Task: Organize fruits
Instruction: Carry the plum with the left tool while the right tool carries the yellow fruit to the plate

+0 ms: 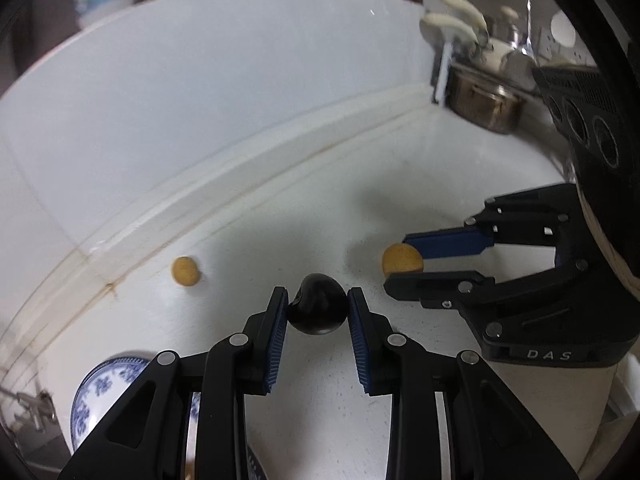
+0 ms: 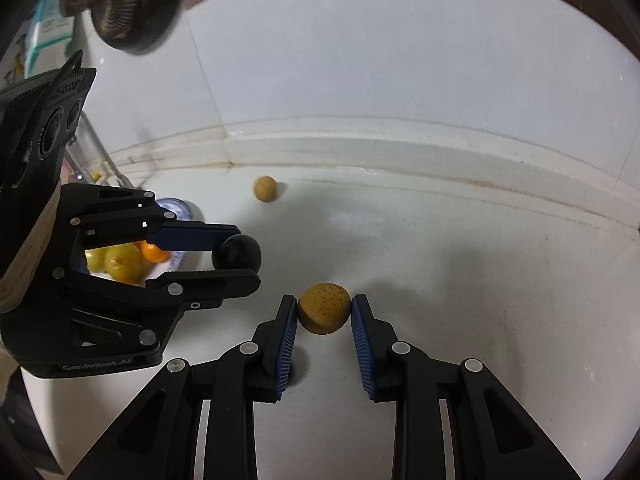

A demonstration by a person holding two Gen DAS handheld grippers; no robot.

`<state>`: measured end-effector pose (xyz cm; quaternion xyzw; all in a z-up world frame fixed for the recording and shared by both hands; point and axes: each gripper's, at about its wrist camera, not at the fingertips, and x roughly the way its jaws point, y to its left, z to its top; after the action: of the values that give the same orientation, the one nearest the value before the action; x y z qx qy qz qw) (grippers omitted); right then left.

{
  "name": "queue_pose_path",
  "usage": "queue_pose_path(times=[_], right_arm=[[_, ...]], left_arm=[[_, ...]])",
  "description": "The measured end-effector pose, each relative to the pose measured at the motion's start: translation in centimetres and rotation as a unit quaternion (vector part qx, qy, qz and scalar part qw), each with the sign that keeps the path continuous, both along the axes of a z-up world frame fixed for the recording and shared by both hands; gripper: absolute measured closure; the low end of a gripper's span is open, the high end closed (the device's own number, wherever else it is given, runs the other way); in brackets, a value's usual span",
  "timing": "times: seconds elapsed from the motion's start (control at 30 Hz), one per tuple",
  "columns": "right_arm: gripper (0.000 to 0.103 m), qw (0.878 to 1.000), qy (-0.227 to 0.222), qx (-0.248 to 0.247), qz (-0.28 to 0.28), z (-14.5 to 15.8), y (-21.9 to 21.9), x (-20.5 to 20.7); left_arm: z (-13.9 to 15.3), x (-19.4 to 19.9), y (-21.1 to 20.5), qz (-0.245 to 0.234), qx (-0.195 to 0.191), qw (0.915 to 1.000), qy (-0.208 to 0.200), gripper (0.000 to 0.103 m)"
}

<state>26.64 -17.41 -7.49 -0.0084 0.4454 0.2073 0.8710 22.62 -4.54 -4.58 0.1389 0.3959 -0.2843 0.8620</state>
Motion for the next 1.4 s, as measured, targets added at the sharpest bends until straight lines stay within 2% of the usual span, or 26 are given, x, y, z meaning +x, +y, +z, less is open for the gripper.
queue_pose_path(times=[0.4, 0.73, 1.1, 1.4], right_arm=[[0.074, 0.998, -0.052, 0.023, 0.008, 4.6, 2.7, -3.6], [0.074, 0.995, -0.086, 0.035, 0.022, 7.5, 6.0, -6.1], [0.074, 0.994, -0.096, 0.04, 0.042, 8.7, 9.8, -8.0], [0.074, 0.993, -0.1, 0.037, 0.051, 9.1, 13.3, -8.0]], left_arm=[[3.9, -4.2, 4.4, 0.062, -0.047, 0.9953, -0.058, 0.073], [5.6, -7.1, 8.3, 0.102, -0.062, 0.9892, -0.085, 0.073], [6.6, -9.3, 13.0, 0.131, -0.063, 0.9837, -0.105, 0.073], [6.8, -9.9, 17.0, 0.149, -0.057, 0.9809, -0.111, 0.073]])
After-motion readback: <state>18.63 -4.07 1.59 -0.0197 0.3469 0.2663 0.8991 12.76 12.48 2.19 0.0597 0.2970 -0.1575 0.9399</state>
